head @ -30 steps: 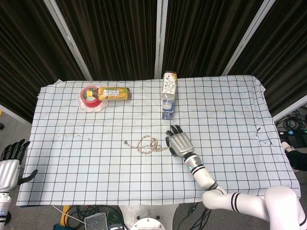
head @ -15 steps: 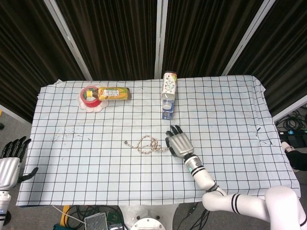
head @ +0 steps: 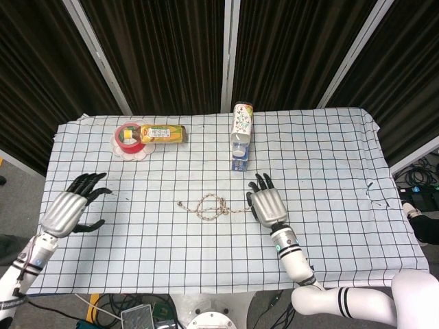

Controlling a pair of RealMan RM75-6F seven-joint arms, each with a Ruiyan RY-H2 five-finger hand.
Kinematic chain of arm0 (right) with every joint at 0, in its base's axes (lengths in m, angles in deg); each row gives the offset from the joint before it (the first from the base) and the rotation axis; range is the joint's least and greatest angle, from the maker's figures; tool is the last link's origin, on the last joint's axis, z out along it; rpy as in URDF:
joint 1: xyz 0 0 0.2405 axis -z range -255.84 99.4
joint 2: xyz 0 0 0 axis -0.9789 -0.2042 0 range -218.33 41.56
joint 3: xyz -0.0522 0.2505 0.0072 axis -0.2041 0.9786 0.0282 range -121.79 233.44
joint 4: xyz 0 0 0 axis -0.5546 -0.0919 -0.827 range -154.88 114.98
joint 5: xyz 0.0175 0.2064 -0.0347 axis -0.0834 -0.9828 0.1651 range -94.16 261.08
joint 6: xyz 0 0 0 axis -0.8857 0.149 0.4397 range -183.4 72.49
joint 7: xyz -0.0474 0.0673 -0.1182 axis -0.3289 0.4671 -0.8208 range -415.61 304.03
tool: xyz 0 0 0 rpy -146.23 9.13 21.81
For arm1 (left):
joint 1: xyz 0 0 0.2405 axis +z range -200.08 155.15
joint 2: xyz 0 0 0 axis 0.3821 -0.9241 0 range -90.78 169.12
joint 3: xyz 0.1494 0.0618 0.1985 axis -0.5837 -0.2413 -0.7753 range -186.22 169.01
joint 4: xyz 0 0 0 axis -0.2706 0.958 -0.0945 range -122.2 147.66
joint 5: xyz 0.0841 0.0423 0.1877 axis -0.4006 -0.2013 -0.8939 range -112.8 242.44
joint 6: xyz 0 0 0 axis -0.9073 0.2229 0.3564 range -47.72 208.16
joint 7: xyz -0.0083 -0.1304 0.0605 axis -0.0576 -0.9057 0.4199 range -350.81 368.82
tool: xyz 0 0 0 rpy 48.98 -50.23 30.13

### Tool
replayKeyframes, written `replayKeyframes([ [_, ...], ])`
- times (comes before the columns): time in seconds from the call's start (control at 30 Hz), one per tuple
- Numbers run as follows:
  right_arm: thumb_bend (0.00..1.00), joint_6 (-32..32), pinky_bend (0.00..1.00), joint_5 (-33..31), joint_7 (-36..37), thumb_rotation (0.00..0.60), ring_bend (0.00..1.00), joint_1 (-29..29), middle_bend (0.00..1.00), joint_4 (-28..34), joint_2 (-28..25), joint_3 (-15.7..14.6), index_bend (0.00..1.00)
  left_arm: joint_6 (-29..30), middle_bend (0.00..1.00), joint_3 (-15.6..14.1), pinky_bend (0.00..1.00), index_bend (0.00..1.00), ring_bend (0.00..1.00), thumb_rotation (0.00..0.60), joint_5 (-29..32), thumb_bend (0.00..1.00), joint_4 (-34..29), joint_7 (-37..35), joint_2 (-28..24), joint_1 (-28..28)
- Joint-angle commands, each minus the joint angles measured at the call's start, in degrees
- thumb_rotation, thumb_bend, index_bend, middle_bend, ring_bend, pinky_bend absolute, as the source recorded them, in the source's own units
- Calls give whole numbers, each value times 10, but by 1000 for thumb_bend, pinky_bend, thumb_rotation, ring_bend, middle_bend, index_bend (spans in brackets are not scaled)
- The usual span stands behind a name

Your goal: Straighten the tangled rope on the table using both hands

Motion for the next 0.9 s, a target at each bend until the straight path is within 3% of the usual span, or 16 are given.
replayKeyframes([
  [0.03, 531, -6, 0, -7, -8, 600, 0, -1, 219, 5, -3, 5, 637, -90, 28, 21, 0, 297, 0, 600, 20, 179, -1, -11, 25, -73],
  [0.17, 531, -7, 0, -14, -11, 600, 0, -4, 219, 5, -4, 11, 638, -166, 28, 39, 0, 325, 0, 600, 71, 183, 20, 14, 72, -127],
  [0.33, 531, -7, 0, -19, -18, 600, 0, -10, 219, -2, -4, 15, 637, -216, 56, 55, 0, 411, 0, 600, 123, 229, 55, 43, 130, -172],
  [0.9, 531, 7, 0, -41, -19, 600, 0, -25, 219, -23, -1, 22, 639, -210, 59, 47, 0, 483, 0, 600, 147, 236, 168, 98, 289, -232],
])
